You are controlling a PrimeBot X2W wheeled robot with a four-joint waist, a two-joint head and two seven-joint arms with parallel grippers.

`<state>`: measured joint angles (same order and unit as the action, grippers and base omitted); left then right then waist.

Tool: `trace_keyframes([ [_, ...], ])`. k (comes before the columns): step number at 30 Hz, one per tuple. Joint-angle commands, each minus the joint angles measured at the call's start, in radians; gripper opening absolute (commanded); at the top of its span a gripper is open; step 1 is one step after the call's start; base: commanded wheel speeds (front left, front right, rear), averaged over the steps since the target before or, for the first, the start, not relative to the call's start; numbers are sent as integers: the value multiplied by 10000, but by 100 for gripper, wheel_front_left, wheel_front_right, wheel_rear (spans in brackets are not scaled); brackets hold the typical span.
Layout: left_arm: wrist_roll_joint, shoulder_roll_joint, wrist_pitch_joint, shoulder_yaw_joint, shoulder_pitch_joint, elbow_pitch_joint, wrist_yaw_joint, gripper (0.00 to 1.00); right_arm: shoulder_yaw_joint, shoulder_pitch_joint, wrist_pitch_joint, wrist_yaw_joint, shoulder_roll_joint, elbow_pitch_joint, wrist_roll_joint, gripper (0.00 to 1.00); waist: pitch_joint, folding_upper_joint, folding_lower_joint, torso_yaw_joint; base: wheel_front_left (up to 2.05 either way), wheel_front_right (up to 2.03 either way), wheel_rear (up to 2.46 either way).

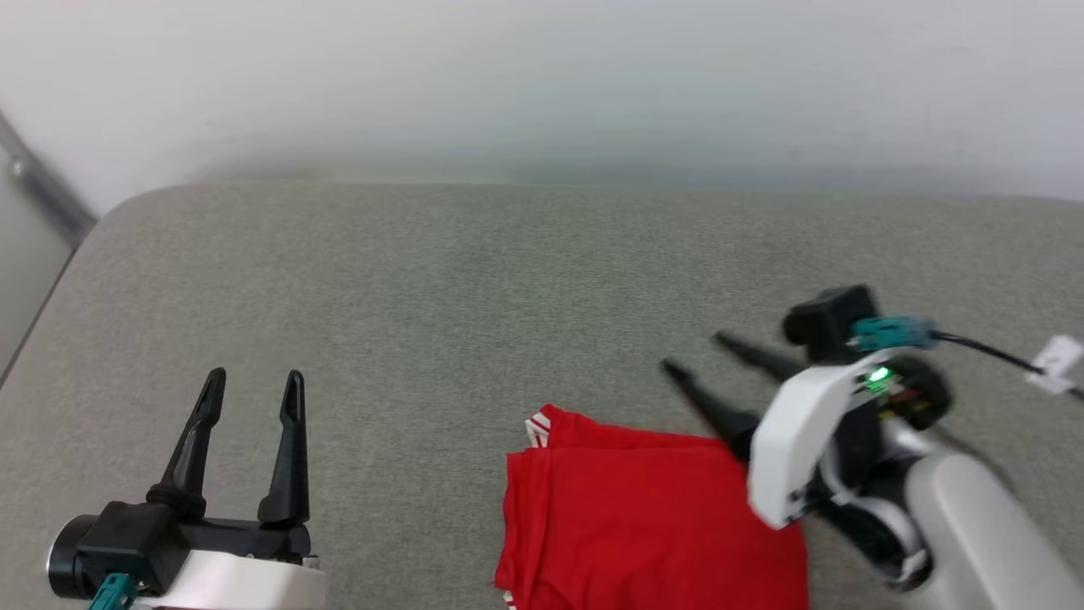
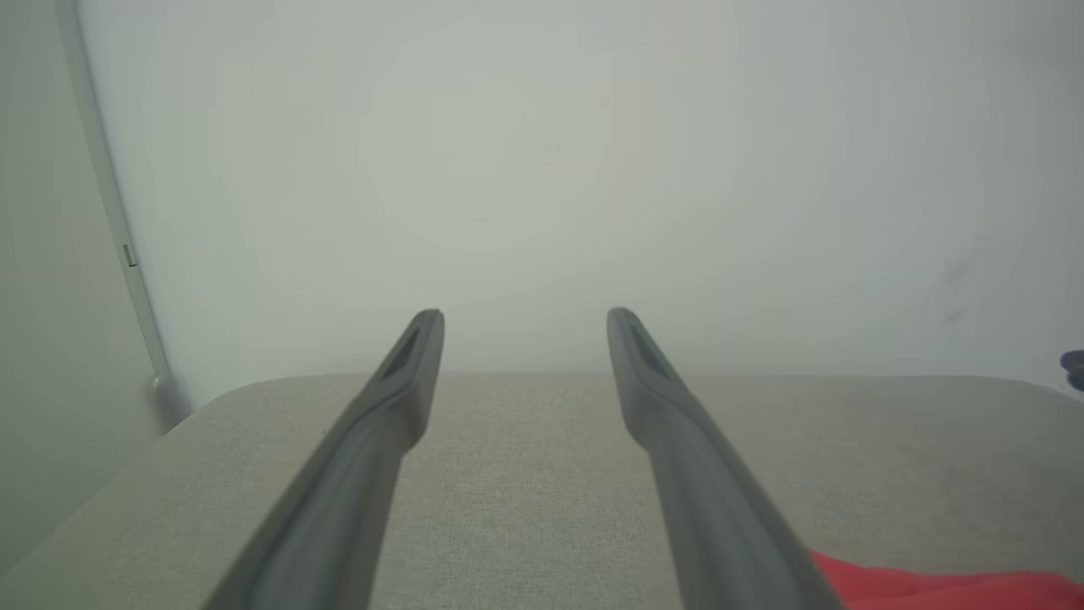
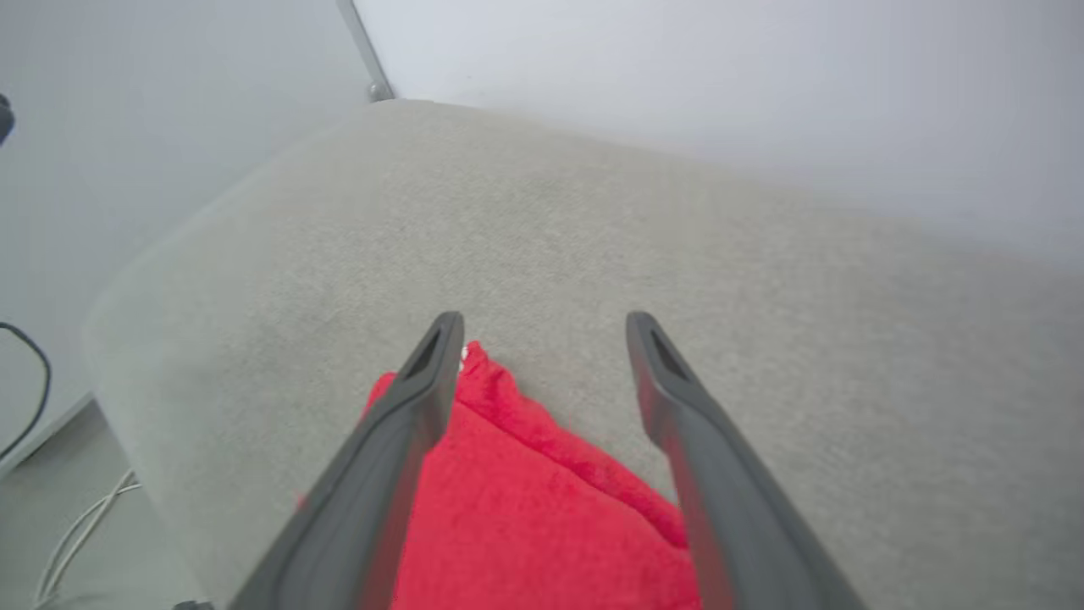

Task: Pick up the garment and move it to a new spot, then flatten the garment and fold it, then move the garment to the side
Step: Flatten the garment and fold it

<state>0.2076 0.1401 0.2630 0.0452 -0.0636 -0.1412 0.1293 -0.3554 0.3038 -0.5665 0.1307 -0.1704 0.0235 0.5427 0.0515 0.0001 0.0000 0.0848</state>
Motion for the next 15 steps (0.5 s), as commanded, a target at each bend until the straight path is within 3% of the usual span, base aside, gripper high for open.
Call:
trace_keyframes([
  [1, -12, -21, 21, -52, 51, -62, 12, 100, 52, 346, 839, -1, -677, -5, -724, 100, 11, -1, 0, -240, 0, 0, 0],
  [8, -42, -78, 21, -250, 283, -48, 12, 100, 912, 620, 3436, -2, -1876, -365, -2263, 100, 168, -1, 0, -699, 0, 0, 0],
  [15, 9, -104, 21, -501, 358, 44, 12, 100, 2182, -174, 5121, -2, -1767, -275, -2849, 100, 226, -1, 0, -893, 0, 0, 0],
])
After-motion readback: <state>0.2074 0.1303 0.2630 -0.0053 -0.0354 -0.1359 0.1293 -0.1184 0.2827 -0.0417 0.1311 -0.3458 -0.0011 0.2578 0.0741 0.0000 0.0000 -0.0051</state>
